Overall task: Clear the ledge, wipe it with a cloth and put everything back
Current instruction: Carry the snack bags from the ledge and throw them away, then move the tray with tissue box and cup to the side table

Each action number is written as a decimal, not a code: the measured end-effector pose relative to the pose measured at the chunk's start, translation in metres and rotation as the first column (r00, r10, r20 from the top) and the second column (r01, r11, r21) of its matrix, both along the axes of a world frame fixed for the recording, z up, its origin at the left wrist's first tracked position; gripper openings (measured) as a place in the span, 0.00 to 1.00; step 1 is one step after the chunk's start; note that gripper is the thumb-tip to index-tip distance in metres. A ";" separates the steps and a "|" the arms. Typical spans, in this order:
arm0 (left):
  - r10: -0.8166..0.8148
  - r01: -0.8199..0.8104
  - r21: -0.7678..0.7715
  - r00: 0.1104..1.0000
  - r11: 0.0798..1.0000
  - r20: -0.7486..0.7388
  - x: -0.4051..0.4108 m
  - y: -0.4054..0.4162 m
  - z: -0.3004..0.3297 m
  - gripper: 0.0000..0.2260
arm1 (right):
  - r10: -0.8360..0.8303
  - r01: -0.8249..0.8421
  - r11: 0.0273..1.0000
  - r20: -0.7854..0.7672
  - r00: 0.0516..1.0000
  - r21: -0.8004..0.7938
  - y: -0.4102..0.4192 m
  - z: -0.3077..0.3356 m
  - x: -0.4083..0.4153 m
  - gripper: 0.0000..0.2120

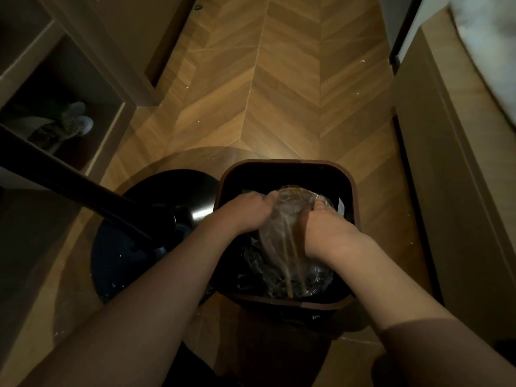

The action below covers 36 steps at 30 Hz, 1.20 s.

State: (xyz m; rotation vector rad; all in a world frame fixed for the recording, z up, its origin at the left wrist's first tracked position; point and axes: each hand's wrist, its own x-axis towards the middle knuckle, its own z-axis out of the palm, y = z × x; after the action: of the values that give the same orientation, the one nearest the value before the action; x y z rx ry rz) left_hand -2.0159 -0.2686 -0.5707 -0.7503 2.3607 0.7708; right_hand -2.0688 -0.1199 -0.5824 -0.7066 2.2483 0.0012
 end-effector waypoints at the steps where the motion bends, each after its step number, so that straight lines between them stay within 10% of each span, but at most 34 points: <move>1: 0.020 -0.020 0.002 1.000 1.000 0.000 0.000 -0.004 -0.003 0.32 | -0.002 0.002 1.000 -0.017 1.000 -0.019 0.000 0.002 0.000 0.32; 16: 0.017 -0.103 -0.173 0.898 0.980 -0.440 0.035 0.050 0.214 0.13 | -0.136 0.108 0.932 -0.059 0.989 -0.347 0.038 0.244 0.023 0.29; 27: -0.003 -0.160 -0.269 0.854 0.950 -0.519 0.069 0.074 0.536 0.18 | -0.064 0.020 0.940 -0.117 0.991 -0.342 0.073 0.567 0.038 0.33; 36: 0.128 -0.351 -0.295 0.808 0.889 -0.575 0.139 0.044 0.637 0.21 | 0.069 -0.120 0.918 -0.146 0.987 -0.379 0.038 0.656 0.084 0.33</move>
State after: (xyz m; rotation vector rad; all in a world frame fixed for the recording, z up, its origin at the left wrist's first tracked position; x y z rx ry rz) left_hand -1.8766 -0.2247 0.0665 -1.1469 3.0356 0.6856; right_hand -1.9849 -0.0819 0.0733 -1.0514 2.3618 -0.3709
